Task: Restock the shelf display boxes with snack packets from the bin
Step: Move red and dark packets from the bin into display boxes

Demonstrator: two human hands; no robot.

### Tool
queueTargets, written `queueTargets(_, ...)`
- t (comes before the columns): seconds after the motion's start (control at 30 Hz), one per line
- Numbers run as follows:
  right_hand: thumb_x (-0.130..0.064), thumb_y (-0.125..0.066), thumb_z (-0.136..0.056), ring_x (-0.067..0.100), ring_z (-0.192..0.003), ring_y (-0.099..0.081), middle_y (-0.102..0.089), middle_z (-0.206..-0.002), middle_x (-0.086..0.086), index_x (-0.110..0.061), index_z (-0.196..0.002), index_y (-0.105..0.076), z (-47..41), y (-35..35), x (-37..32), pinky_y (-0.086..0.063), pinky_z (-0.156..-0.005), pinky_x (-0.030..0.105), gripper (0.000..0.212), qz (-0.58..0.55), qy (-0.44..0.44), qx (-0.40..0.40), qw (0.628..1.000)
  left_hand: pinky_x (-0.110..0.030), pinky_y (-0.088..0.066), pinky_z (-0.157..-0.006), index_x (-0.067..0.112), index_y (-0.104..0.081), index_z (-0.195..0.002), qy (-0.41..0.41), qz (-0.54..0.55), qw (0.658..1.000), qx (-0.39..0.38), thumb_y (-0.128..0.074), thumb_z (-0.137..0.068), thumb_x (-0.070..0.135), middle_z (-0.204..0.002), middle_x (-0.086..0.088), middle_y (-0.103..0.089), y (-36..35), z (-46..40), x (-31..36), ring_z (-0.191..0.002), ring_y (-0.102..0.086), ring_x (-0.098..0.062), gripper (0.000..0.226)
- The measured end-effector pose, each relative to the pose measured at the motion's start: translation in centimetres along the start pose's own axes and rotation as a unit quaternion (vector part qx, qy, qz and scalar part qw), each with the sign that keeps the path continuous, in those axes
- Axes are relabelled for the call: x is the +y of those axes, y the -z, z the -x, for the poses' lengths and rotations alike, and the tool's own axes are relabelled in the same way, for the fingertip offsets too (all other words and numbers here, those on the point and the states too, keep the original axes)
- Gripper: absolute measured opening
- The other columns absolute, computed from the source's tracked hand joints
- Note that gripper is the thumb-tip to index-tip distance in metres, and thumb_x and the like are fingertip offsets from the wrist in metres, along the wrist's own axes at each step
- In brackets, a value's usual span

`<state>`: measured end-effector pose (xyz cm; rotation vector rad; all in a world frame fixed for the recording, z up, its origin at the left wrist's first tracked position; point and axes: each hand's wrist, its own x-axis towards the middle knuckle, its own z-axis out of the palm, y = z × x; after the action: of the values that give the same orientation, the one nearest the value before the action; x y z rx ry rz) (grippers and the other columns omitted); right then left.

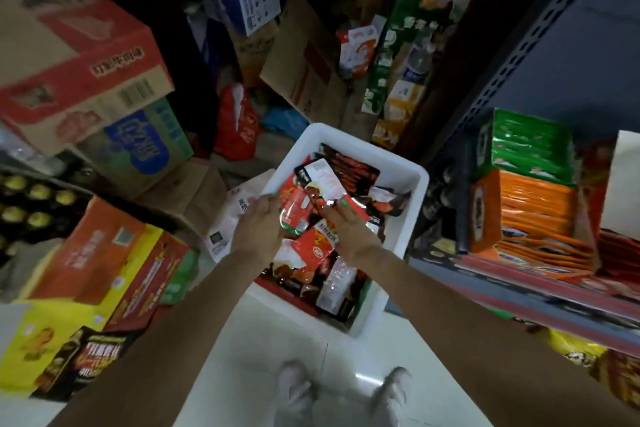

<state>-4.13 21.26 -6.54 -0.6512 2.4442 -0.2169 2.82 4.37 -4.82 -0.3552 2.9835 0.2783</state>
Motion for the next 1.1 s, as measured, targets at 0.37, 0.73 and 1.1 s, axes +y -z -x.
queueTargets(0.37, -0.029, -0.06, -0.09, 0.023, -0.111, -0.055, -0.058, -0.117, 0.007, -0.014, -0.12, -0.049, -1.7, 1.2, -0.5, -0.043, -0.097, 0.033, 0.035, 0.082, -0.05, 0.122, 0.988, -0.038, -0.031, -0.098, 0.002, -0.06, -0.117, -0.024, -0.106, 0.994, -0.002, -0.053, -0.088, 0.007, -0.134, -0.011, -0.034, 0.4, -5.0, -0.1, -0.125, -0.032, -0.03, 0.03)
queueTargets(0.73, -0.013, -0.065, -0.087, 0.028, -0.096, -0.065, -0.067, -0.105, 0.006, -0.021, -0.103, -0.059, 0.4, 8.2, -2.2, -0.051, -0.093, 0.045, 0.019, -0.615, -0.092, 0.164, 0.765, -0.034, -0.039, -0.068, 0.002, -0.055, -0.103, 0.108, 0.404, 0.882, 0.216, -0.052, -0.094, 0.014, -0.088, -0.016, -0.063, 7.5, -5.5, -1.0, -0.08, -0.058, -0.028, 0.015)
queueTargets(1.1, -0.005, -0.05, -0.095, 0.021, -0.083, -0.068, -0.066, -0.105, 0.012, -0.005, -0.119, -0.051, 6.3, 14.7, 3.0, -0.059, -0.071, 0.038, 0.025, -0.833, 0.005, 0.192, 0.518, -0.029, -0.049, -0.06, 0.02, -0.05, -0.099, 0.132, 0.743, 0.654, 0.043, -0.053, -0.091, 0.003, -0.09, -0.007, -0.061, 12.0, -7.4, 11.2, -0.072, -0.06, -0.015, 0.018)
